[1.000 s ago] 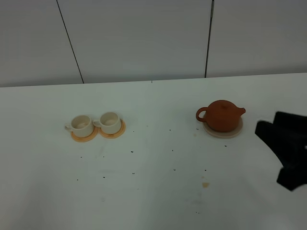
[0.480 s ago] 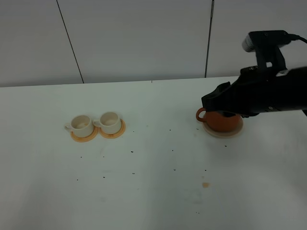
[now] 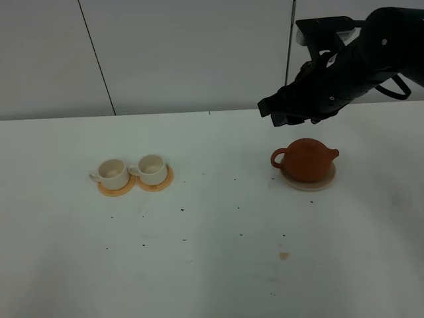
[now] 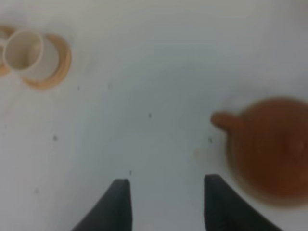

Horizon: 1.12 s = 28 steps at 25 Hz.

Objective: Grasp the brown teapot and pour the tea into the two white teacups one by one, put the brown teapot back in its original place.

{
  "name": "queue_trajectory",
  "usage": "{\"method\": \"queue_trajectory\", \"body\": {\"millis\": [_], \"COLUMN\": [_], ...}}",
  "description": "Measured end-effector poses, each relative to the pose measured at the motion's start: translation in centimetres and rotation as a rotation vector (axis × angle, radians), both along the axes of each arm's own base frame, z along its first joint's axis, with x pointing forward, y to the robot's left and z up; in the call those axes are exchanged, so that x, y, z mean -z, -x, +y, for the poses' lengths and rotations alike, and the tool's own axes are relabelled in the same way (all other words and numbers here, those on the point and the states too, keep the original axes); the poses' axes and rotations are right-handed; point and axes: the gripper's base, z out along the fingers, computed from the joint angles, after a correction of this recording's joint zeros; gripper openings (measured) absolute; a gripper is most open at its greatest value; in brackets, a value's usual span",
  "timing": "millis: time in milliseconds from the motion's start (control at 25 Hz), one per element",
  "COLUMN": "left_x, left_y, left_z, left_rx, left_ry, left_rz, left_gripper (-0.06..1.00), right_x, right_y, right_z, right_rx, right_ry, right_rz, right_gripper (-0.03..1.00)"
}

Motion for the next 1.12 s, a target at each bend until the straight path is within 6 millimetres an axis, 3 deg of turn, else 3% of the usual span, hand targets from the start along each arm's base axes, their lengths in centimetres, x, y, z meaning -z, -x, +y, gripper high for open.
{"method": "queue_trajectory", "body": {"millis": [360,1120], "left_x": [0.0,0.0], "left_y": [0.0,0.0], "left_z": [0.0,0.0], "left_rx": [0.000,-0.005], "left_ry": [0.000,0.008], "left_rz": [0.000,0.000], "left_gripper": [0.23,0.23], "right_x": [3.2,9.8], "right_y": [-4.7,-7.8], "right_z": [1.4,2.2], "right_rx": [0.004,-0.073], "right_ry": [0.014,0.087], "right_rz": [0.051,-0.063], "right_gripper": [0.33,0.30]}}
